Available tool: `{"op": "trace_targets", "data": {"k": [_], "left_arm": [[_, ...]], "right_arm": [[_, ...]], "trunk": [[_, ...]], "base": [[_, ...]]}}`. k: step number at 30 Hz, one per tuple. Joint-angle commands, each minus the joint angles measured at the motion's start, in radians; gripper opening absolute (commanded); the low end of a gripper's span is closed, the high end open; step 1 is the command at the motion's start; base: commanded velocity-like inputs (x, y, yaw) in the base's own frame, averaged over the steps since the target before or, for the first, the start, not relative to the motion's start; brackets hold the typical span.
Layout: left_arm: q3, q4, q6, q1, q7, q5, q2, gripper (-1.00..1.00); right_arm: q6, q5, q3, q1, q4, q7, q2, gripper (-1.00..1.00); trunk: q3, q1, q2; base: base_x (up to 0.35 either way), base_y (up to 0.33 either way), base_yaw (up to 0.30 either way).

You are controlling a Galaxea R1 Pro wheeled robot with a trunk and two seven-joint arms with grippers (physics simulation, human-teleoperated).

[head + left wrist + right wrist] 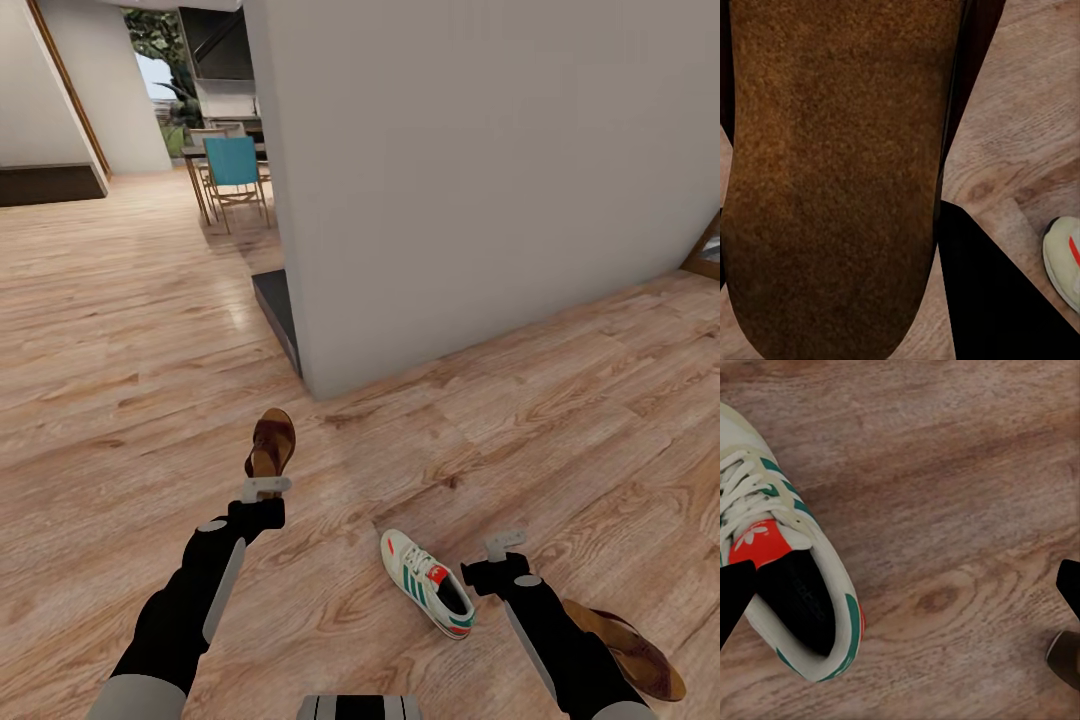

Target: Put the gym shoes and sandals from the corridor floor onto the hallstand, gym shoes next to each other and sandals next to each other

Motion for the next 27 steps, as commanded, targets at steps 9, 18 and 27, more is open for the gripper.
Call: {"op": "trace_targets", "data": {"k": [9,18,27], "left_arm": [[0.001,-0.001,0.006,0.000,-0.003,-0.001,0.000,-1.00],[0.002,-0.001,0.006,0.000,-0.003,-0.001,0.000,-1.00],[0.002,-0.001,0.006,0.000,-0.003,-0.001,0.000,-1.00]], "right_arm": [[0.006,0.008,0.003,0.000,0.002,0.001,-0.001,1.00],[-0.131,0.009,0.008,0.000,0.093,0.087,-0.001,1.00],[-0.172,0.010,0.009,0.000,0.145,0.227,-0.043,1.00]], "trunk": [[-0.001,0.000,0.000],[-0.001,0.000,0.000],[-0.001,0.000,0.000]], "base": [[0.000,0.000,0.000],[0.000,0.000,0.000],[0.000,0.000,0.000]]}}
